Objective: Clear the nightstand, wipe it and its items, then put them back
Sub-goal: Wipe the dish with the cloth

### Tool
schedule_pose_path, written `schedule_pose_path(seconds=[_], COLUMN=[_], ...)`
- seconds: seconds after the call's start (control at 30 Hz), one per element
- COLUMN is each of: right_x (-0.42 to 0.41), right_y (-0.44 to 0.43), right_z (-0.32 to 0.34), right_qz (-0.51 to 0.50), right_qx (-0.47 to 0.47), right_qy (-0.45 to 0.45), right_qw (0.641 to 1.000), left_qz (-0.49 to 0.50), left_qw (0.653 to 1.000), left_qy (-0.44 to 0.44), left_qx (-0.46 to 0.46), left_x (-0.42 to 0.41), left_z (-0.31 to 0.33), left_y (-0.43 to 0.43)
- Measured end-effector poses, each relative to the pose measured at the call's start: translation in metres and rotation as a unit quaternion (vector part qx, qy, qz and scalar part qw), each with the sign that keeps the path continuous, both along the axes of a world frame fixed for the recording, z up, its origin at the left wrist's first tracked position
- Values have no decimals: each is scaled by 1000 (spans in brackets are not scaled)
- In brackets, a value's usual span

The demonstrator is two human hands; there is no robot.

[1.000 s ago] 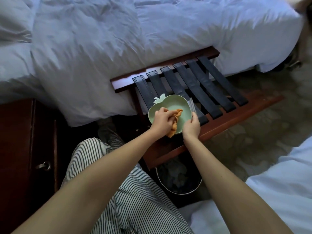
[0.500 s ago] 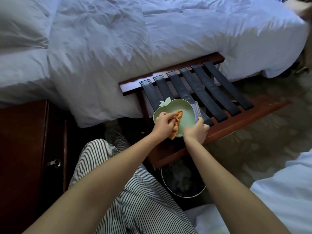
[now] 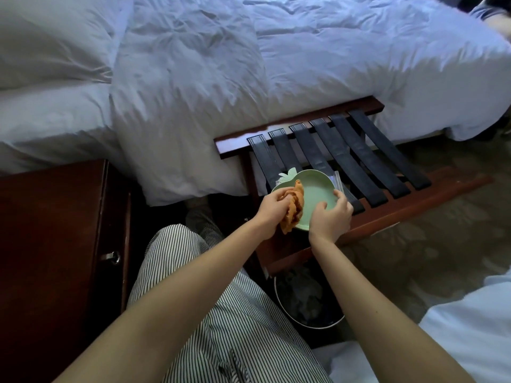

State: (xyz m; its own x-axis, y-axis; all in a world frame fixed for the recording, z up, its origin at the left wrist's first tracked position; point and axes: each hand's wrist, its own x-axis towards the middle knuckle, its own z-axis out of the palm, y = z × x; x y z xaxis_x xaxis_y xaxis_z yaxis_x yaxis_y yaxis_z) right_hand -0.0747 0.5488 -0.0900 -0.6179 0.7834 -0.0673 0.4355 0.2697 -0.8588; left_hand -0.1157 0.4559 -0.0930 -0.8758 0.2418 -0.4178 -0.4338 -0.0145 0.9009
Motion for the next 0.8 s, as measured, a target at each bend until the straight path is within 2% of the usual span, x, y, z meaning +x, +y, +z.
schedule_pose_path(seconds=[0.07, 0.13, 0.2, 0.37, 0.5, 0.63, 0.8], right_x=[-1, -1, -2, -6, -5, -7, 8], right_y=[-10, -22, -36, -66, -102, -152, -233], right_z=[7, 12, 14, 21, 26, 36, 60], right_qz=[7, 41, 90, 164, 266, 373, 494], right_qx=[-78, -124, -153, -181, -189, -215, -272], right_qy=[75, 106, 107, 82, 108, 127, 118], right_qw=[994, 986, 978, 966, 939, 893, 817], left_qz=[-12, -46, -78, -79, 19, 163, 308], left_qw=[995, 985, 979, 969, 969, 959, 939], left_qy=[-62, -94, -107, -133, -134, -59, -12], left_qx=[83, 135, 157, 191, 204, 226, 151], left_x=[-1, 0, 6, 15, 27, 42, 78], left_z=[2, 9, 15, 24, 40, 48, 68], left_y=[-8, -18, -28, -61, -102, -160, -244])
